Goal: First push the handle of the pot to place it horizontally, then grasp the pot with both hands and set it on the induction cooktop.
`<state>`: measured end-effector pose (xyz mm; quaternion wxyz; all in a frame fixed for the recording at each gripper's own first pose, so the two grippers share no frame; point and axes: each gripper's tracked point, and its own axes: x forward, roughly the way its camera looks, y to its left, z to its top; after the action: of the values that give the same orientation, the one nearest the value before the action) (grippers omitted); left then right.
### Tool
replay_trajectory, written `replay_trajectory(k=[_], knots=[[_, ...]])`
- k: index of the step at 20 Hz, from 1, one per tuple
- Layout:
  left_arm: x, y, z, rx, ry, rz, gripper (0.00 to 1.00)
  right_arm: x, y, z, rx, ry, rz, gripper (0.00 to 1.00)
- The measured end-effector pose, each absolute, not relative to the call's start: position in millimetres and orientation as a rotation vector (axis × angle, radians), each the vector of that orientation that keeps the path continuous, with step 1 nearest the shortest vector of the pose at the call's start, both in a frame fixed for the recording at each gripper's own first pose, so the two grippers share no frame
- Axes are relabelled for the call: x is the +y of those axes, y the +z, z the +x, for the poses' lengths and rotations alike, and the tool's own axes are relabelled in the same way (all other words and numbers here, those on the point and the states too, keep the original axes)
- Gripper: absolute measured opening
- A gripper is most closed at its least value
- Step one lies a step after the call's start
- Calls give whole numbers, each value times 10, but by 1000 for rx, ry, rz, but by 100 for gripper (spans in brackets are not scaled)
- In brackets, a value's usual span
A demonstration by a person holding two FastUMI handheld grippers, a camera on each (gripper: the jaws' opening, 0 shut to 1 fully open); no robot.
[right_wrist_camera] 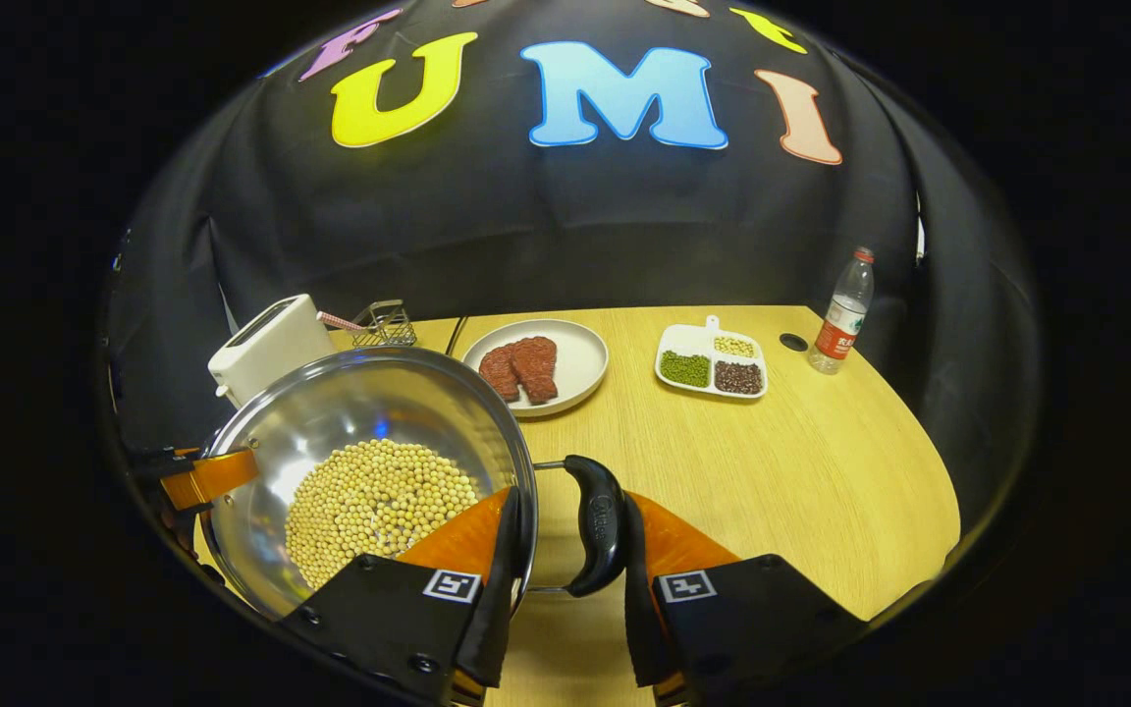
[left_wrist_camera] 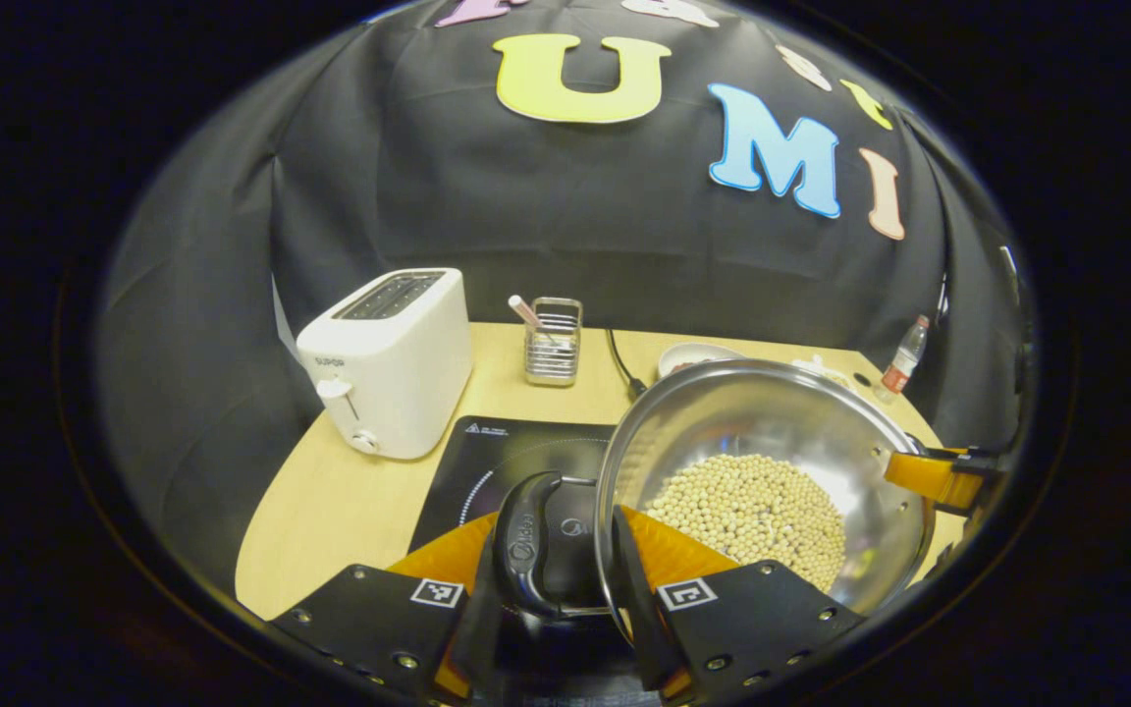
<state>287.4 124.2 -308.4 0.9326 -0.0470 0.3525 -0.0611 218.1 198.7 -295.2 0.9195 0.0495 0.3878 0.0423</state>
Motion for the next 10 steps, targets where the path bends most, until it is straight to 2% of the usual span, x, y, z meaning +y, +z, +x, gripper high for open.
replay_trajectory(k=[2,3,4,5,6,9,10], knots=[[1331,-3121,2923,723,-120,-96,57,2047,-2996,2191,803,93,105,51],[1371,-3159,2950,725,-118,-96,57,2079,-3017,2203,807,94,107,48],[1417,-3183,2980,727,-117,-96,57,2132,-3027,2224,809,94,108,51],[1459,-3204,3008,728,-117,-97,60,2194,-3022,2253,809,94,108,51],[1488,-3246,3044,730,-120,-98,57,2272,-3005,2295,806,92,110,51],[1588,-3318,3156,731,-121,-100,57,2382,-3055,2353,805,86,116,51],[1620,-3345,3177,729,-121,-98,60,2429,-3057,2353,806,87,117,48]])
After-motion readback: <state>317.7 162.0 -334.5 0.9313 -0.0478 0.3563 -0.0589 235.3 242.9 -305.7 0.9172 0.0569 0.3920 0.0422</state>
